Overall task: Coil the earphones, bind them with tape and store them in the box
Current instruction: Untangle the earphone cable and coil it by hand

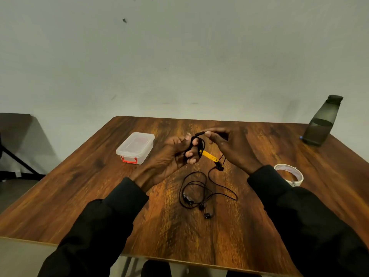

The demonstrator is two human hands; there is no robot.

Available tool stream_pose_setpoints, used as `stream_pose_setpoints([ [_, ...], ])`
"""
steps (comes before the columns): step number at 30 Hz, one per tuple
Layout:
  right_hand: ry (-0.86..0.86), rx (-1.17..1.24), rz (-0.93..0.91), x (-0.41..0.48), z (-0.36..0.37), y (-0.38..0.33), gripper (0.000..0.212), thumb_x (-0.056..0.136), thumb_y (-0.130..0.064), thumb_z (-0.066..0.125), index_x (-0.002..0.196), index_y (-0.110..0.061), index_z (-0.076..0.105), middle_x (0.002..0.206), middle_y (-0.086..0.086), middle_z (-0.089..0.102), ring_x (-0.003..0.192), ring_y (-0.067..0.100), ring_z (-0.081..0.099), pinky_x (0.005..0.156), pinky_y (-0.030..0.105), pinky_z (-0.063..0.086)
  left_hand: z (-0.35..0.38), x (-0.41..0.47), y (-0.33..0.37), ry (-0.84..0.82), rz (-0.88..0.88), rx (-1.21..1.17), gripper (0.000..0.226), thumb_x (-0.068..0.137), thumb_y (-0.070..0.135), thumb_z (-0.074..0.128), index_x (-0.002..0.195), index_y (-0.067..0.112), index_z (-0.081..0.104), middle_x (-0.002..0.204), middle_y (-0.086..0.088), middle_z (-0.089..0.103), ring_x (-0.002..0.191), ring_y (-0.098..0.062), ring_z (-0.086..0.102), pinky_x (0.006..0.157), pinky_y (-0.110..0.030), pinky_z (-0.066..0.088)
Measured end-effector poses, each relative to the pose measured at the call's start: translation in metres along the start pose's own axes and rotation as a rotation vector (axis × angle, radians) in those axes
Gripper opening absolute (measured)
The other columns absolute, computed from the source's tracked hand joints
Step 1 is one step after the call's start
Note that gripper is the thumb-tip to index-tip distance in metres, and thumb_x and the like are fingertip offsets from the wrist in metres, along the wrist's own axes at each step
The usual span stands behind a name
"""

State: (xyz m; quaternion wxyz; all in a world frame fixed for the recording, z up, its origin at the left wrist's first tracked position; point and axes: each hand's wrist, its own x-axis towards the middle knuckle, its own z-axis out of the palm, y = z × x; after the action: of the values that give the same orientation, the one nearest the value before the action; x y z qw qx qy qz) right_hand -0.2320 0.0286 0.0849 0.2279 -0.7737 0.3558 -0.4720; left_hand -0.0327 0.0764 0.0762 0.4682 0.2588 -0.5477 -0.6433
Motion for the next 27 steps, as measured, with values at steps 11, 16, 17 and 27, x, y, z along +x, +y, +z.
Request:
stream_pose_setpoints([
  [11, -0.199, 0.417, 0.269, -0.052, 0.05, -0.004, 0.022, 0.105, -0.015, 0.055, 0.119, -0.009, 0.071, 0.067, 0.004, 0.059, 0.06, 0.011, 0.057, 0.06, 0.023, 0.052, 0.002, 0.011, 0.0, 0.162, 0.277, -0.267, 0.032, 0.099, 0.015, 0.05, 0.121, -0.005, 0.062, 0.134, -0.029, 0.063, 0.13, -0.041, 0.059, 0.112, -0.046, 0.047],
  [16, -0.167, -0.139, -0.056, -0.055, 0.04, -0.018, 0.023, 0.105, -0.019, 0.054, 0.112, -0.013, 0.075, 0.078, -0.01, 0.068, 0.07, 0.005, 0.064, 0.066, 0.025, 0.053, -0.005, 0.011, -0.011, 0.373, 0.416, 0.395, 0.025, 0.104, 0.015, 0.055, 0.121, 0.007, 0.071, 0.125, -0.014, 0.073, 0.122, -0.028, 0.067, 0.106, -0.053, 0.051],
  [17, -0.163, -0.237, -0.132, -0.054, 0.037, -0.023, 0.023, 0.105, -0.019, 0.055, 0.109, -0.012, 0.076, 0.086, -0.007, 0.071, 0.077, 0.006, 0.065, 0.07, 0.029, 0.054, -0.005, 0.011, -0.013, 0.393, 0.425, 0.496, 0.024, 0.104, 0.016, 0.055, 0.119, 0.01, 0.073, 0.121, -0.011, 0.075, 0.118, -0.026, 0.07, 0.103, -0.051, 0.054],
  [27, -0.071, -0.423, -0.404, -0.012, 0.0, -0.032, 0.012, 0.09, -0.004, 0.073, 0.097, -0.01, 0.079, 0.096, 0.005, 0.07, 0.089, 0.017, 0.065, 0.076, 0.031, 0.055, 0.009, 0.0, -0.02, 0.295, 0.206, 0.533, 0.044, 0.112, 0.021, 0.035, 0.103, -0.008, 0.066, 0.091, -0.017, 0.073, 0.085, -0.026, 0.072, 0.089, -0.046, 0.057],
])
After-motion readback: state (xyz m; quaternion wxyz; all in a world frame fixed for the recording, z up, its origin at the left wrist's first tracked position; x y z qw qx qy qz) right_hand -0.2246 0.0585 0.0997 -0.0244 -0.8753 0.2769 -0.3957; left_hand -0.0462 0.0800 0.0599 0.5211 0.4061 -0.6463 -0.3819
